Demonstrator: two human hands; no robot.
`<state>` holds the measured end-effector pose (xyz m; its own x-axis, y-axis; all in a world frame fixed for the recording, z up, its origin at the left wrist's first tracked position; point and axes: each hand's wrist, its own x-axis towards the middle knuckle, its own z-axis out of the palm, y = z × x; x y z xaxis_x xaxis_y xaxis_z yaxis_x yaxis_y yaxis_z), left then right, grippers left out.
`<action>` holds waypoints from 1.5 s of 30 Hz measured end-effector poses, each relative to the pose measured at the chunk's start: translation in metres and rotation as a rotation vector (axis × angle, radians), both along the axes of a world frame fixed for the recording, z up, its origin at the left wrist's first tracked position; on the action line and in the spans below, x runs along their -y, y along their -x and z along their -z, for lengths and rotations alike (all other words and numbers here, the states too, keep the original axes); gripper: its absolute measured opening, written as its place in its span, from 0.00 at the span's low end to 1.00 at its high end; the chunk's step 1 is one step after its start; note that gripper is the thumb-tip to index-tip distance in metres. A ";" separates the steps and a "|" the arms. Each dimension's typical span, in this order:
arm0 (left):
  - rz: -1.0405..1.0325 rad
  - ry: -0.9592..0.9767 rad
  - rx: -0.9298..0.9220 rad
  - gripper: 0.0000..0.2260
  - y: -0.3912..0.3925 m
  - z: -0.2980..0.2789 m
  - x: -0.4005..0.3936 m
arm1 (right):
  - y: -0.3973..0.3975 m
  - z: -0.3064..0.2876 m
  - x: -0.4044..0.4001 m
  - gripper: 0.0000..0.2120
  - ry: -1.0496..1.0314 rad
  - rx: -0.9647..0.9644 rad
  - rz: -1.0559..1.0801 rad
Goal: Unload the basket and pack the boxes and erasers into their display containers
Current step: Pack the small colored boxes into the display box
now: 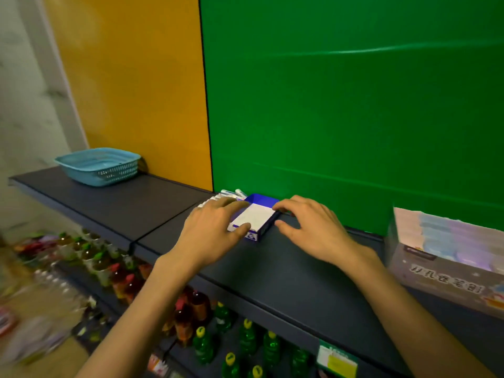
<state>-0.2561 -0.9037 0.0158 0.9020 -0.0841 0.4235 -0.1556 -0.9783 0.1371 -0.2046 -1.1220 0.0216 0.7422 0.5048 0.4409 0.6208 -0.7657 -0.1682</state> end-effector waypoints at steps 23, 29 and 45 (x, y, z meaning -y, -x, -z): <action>-0.013 -0.006 -0.137 0.24 -0.058 0.039 -0.228 | -0.066 0.050 -0.197 0.15 -0.066 -0.125 0.103; 0.073 -0.043 -0.142 0.25 -0.139 0.036 -0.226 | -0.119 0.058 -0.186 0.15 -0.082 -0.148 0.215; 0.313 0.049 -0.158 0.17 -0.304 0.076 -0.192 | -0.180 0.070 -0.161 0.13 -0.089 -0.154 0.411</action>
